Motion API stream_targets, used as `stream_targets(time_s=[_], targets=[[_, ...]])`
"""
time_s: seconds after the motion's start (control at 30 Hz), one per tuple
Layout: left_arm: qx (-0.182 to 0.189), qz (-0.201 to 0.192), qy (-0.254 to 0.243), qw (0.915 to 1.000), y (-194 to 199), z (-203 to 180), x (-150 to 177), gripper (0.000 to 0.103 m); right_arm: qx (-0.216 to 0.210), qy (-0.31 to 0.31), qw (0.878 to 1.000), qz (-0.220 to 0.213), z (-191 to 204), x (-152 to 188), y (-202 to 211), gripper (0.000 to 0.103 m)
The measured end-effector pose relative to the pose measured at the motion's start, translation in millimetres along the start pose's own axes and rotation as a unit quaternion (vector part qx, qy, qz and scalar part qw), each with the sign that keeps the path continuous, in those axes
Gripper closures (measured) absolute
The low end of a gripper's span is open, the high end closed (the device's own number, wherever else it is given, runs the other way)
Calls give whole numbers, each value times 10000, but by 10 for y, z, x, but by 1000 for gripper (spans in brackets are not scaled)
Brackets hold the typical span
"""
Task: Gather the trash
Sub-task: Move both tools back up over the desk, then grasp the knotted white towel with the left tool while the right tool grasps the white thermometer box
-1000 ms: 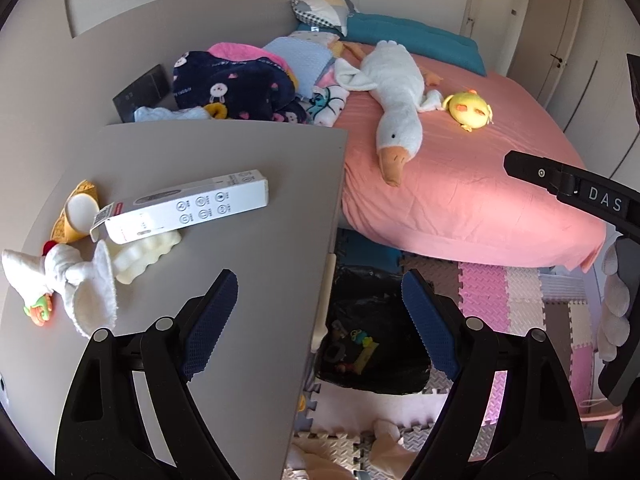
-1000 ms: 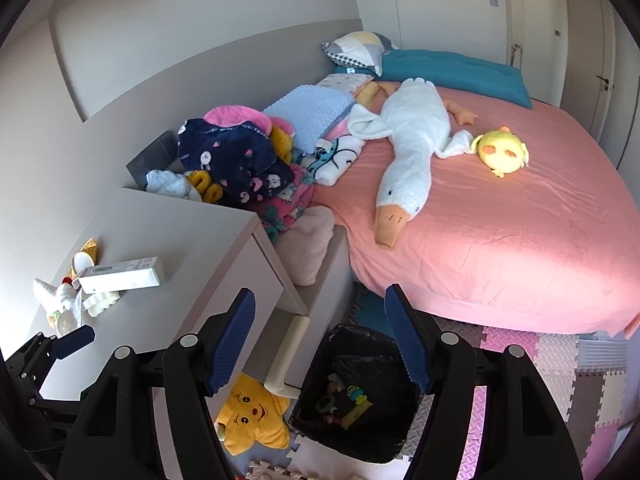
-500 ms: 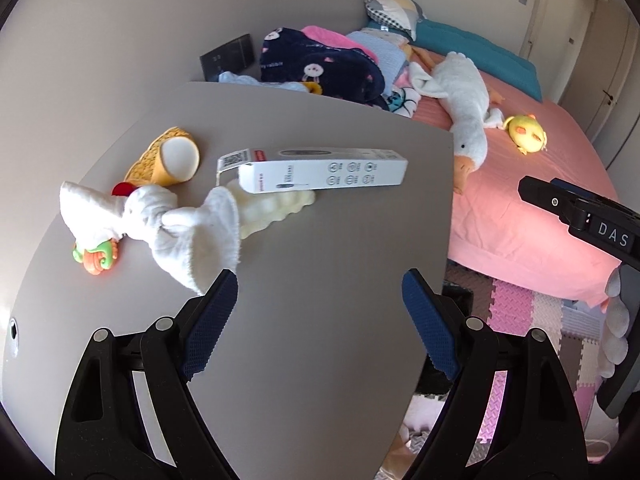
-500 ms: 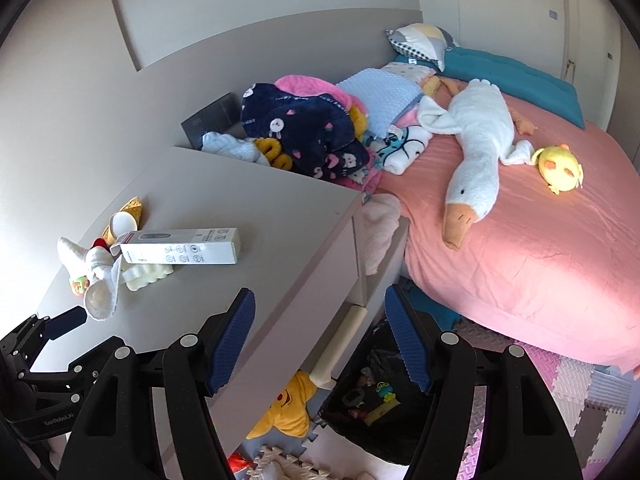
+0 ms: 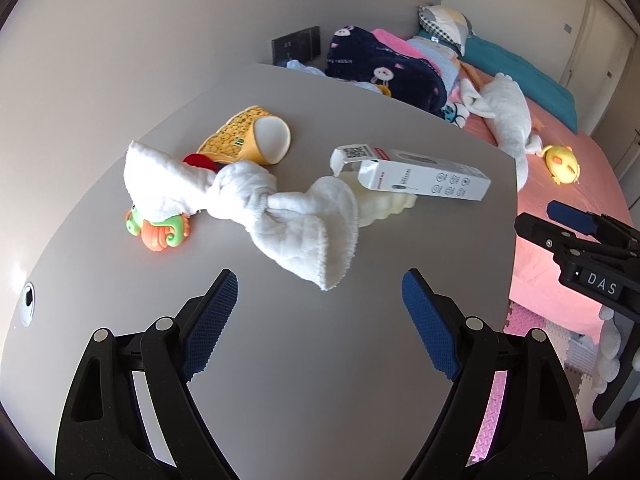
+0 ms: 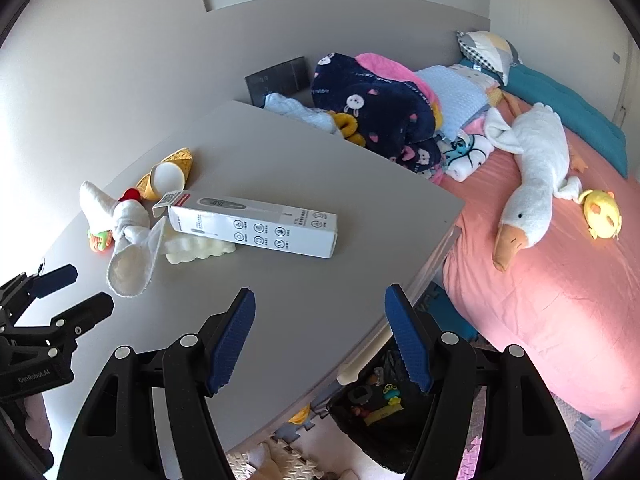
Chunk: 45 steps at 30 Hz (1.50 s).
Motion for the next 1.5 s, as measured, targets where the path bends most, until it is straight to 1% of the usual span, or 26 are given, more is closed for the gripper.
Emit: stream_targets(time_s=[0.2, 0.33, 0.43, 0.47, 0.53, 0.6, 0.7, 0.87, 0.97, 1.07, 1.2, 1.3, 1.33, 1.37, 1.4, 1.47, 1.5], targets=[[-126, 95, 412, 9990, -65, 245, -61, 21, 116, 577, 9980, 208, 201, -69, -186, 35], [-162, 192, 676, 9974, -128, 387, -102, 21, 202, 836, 9959, 274, 277, -142, -295, 35], [-219, 254, 785, 9963, -166, 452, -133, 21, 281, 1182, 9922, 282, 360, -213, -373, 35], [-222, 274, 824, 9960, -177, 474, -148, 21, 258, 1363, 9898, 317, 407, -240, -408, 35], [-231, 316, 905, 9951, -197, 516, -180, 21, 188, 1630, 9854, 459, 474, -261, -476, 28], [-238, 353, 970, 9944, -225, 560, -222, 21, 151, 1951, 9792, 531, 558, -290, -535, 27], [-248, 407, 1092, 9929, -270, 626, -273, 21, 232, 2356, 9698, 582, 667, -343, -620, 27], [-216, 650, 1359, 9883, -434, 725, -335, 21, 309, 2766, 9574, 771, 756, -411, -825, 26], [-167, 801, 1540, 9847, -547, 781, -350, 21, 209, 2957, 9513, 841, 791, -410, -915, 26], [-99, 878, 1713, 9812, -640, 836, -386, 21, 135, 3069, 9484, 785, 805, -426, -966, 26], [-55, 1082, 1938, 9750, -797, 893, -427, 21, -76, 3218, 9442, 703, 825, -449, -1015, 26], [65, 1222, 2159, 9687, -904, 932, -442, 21, -160, 3220, 9433, 797, 806, -477, -1087, 26], [77, 1268, 2220, 9667, -934, 942, -443, 21, -210, 3173, 9441, 866, 794, -487, -1110, 28], [77, 1312, 2264, 9651, -961, 947, -443, 21, -246, 3137, 9448, 913, 791, -491, -1122, 32], [21, 1282, 2266, 9655, -962, 948, -454, 22, -295, 3097, 9453, 983, 787, -491, -1136, 39], [-39, 1261, 2276, 9656, -969, 952, -469, 27, -316, 3011, 9475, 1027, 784, -500, -1135, 43], [-50, 1239, 2277, 9658, -966, 952, -478, 31, -287, 3026, 9471, 1026, 787, -494, -1132, 47]])
Point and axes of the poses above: each gripper's, at about its wrist camera, not at the fingertips, and y roughly against the way its jaws point, z to its left, x to its underside, the point moved 4 cm from there along -y, roughly the way its jaws point, and after that the axes turned 4 degrees about -y, right-handed, at the moved point
